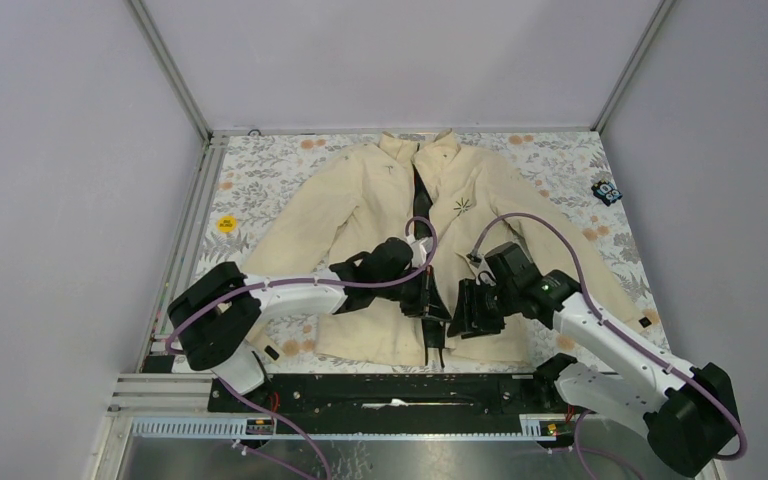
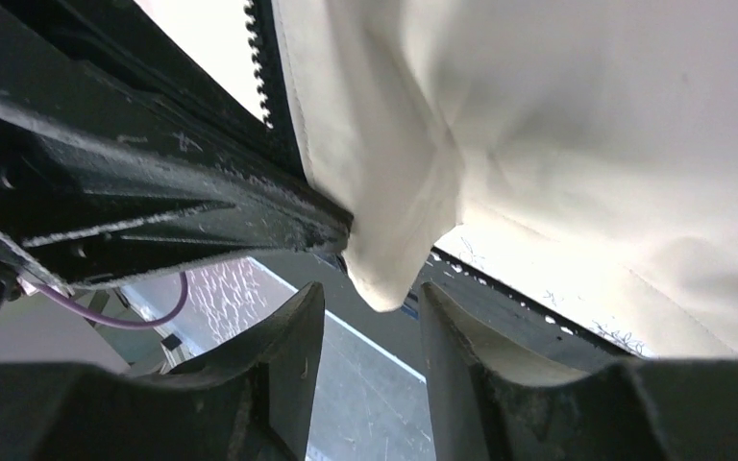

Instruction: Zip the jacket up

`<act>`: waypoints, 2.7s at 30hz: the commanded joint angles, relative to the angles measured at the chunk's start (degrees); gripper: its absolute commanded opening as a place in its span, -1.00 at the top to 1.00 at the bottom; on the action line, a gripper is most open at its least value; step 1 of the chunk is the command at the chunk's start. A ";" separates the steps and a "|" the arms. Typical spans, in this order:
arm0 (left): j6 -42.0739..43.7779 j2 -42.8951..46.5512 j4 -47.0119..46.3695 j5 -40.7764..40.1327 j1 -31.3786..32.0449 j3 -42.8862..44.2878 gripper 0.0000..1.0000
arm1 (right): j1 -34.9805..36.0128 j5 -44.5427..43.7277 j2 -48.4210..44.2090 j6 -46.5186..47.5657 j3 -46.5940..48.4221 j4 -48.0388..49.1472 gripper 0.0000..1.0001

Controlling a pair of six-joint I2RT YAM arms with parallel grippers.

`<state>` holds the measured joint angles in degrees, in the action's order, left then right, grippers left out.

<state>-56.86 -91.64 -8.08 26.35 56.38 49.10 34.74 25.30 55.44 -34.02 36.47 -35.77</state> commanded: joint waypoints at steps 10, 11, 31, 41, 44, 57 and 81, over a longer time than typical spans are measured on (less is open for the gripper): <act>0.02 0.55 -1.93 -0.40 -0.30 0.77 1.00 | -0.21 8.45 2.86 1.40 -1.36 4.89 0.24; -0.25 0.57 -2.51 -0.24 -0.31 0.62 1.00 | -0.25 8.33 3.50 1.80 -1.32 4.92 0.24; -1.30 0.86 -4.12 0.23 -0.30 0.26 1.00 | -0.26 2.45 4.77 4.50 -1.82 7.52 0.44; 3.80 9.81 2.27 -3.05 -2.08 -4.26 -0.30 | -0.24 -3.17 2.63 1.61 -1.35 3.17 1.00; 7.10 12.91 10.65 -6.44 -1.49 -4.33 -0.48 | -0.21 -8.02 1.95 1.40 0.04 0.53 1.00; 4.78 -0.20 44.86 -35.83 14.44 11.88 -0.16 | -0.21 -8.60 0.43 0.50 -1.08 1.80 1.00; -8.54 -13.77 59.93 -32.62 13.54 23.42 -0.21 | -0.20 -8.07 -3.61 -0.52 -1.48 1.06 1.00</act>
<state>-59.16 -107.13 49.78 -10.24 71.81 73.93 34.74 17.45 53.28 -33.80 33.95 -34.09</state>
